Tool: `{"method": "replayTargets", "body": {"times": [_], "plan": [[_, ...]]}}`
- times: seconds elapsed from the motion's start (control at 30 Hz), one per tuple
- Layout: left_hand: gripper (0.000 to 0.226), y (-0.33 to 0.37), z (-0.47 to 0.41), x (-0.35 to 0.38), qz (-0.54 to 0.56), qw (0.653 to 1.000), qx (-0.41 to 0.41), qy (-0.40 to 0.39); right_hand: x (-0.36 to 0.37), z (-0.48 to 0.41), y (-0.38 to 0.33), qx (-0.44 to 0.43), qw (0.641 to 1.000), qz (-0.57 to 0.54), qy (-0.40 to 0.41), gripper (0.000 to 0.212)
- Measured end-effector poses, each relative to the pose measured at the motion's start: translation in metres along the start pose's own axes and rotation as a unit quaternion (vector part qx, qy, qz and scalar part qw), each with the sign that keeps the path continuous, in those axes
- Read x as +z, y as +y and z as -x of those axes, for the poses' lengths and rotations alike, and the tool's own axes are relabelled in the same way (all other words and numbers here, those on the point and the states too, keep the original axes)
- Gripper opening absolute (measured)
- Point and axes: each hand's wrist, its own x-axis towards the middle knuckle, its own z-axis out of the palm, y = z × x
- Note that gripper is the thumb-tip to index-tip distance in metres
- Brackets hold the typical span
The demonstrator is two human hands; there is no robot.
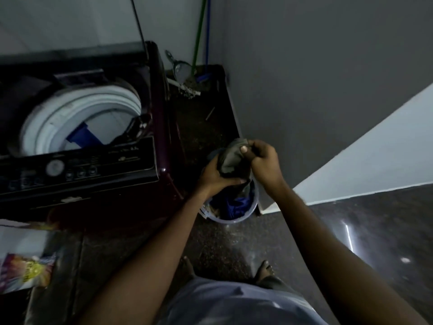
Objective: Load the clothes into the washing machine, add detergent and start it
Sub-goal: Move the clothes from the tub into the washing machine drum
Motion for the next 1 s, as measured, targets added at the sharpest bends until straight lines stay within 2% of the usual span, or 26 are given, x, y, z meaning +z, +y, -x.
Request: {"method": "replayTargets", "body": {"times": [0.1,0.2,0.3,0.4,0.5,0.57,0.63,0.7,0.77,0.8,0.87,0.93,1.0], "plan": [[0.069,0.042,0.004,-0.008,-0.022,0.999,0.032,0.024,-0.012,-0.001,-0.033,-0.03,0.999,-0.036,-0.004,0.016],[0.042,0.077,0.005,-0.014,-0.076,0.994,0.069,0.037,-0.023,-0.003,-0.054,-0.044,0.995,-0.089,-0.009,0.014],[0.019,0.101,0.005,-0.022,-0.083,0.989,0.112,0.052,-0.033,0.0,-0.062,-0.054,0.992,-0.112,-0.021,0.015],[0.013,0.128,0.003,-0.03,-0.064,0.987,0.134,0.056,-0.045,0.001,-0.052,-0.035,0.997,-0.074,-0.012,0.032],[0.024,0.159,0.006,-0.035,0.012,0.989,0.137,0.043,-0.051,-0.003,-0.04,0.007,0.999,-0.004,-0.052,0.071],[0.027,0.177,0.011,-0.035,0.097,0.985,0.14,0.034,-0.044,-0.008,-0.035,0.045,0.991,-0.027,-0.122,0.082],[0.024,0.188,0.011,-0.037,0.179,0.973,0.137,0.04,-0.03,-0.013,-0.032,0.061,0.985,-0.022,-0.157,0.072],[0.024,0.189,0.006,-0.046,0.216,0.967,0.124,0.059,-0.021,-0.02,-0.031,0.068,0.99,0.017,-0.121,0.049],[0.03,0.175,0.0,-0.06,0.187,0.973,0.098,0.092,-0.025,-0.028,-0.033,0.052,0.995,0.049,-0.064,0.03],[0.034,0.164,-0.003,-0.068,0.154,0.978,0.077,0.119,-0.031,-0.031,-0.036,0.036,0.997,0.049,-0.036,0.028],[0.044,0.138,-0.008,-0.079,0.076,0.983,0.019,0.168,-0.047,-0.039,-0.047,0.017,0.999,0.048,0.003,0.037],[0.071,0.117,-0.01,-0.085,0.028,0.987,-0.058,0.149,-0.059,-0.051,-0.059,0.034,0.995,0.091,0.005,0.04],[0.101,0.106,-0.009,-0.084,-0.015,0.993,-0.094,0.076,-0.065,-0.064,-0.071,0.067,0.984,0.154,-0.051,0.044]]}}
